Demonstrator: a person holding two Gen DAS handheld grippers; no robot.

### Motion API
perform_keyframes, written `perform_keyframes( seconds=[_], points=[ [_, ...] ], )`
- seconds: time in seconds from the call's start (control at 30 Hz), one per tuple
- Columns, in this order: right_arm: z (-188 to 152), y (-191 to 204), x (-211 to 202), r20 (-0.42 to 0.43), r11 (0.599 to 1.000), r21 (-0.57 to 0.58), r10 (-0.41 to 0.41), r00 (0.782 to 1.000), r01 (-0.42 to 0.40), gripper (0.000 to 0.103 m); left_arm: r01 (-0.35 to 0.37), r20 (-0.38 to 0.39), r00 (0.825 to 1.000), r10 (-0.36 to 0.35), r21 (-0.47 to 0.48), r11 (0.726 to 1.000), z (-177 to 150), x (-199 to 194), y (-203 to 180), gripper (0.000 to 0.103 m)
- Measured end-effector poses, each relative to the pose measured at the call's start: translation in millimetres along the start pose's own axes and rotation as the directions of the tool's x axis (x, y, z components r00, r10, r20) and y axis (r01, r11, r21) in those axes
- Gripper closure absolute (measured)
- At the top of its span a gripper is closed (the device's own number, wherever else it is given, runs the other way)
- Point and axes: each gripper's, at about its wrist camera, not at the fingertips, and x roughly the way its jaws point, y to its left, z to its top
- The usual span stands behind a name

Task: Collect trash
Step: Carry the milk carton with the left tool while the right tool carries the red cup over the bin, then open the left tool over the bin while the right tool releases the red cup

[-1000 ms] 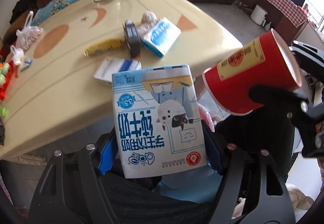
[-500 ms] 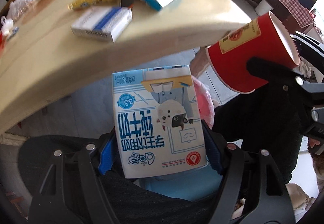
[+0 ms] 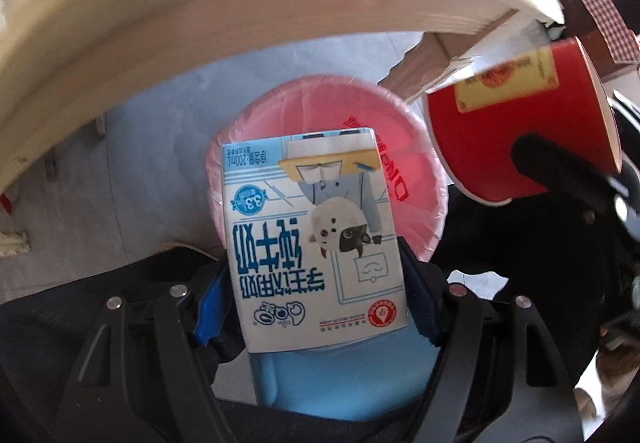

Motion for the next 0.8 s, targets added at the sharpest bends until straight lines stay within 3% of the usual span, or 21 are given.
perform_keyframes(
  seconds=[0.43, 0.8],
  points=[
    [-25.2, -6.5, 82.2, -0.141, 1.000, -0.013, -0.027, 0.990, 0.026, 0.049, 0.045, -0.155, 0.986, -0.064, -0.119, 0.992, 19.4, 78.4, 36.7, 0.031],
    [-33.8, -7.0, 127.1, -0.242, 1.000, 0.001, 0.011, 0.970, -0.011, 0.049, 0.050, -0.220, 0.973, -0.075, -0.117, 0.992, 20.3, 80.9, 30.1, 0.031]
  ],
)
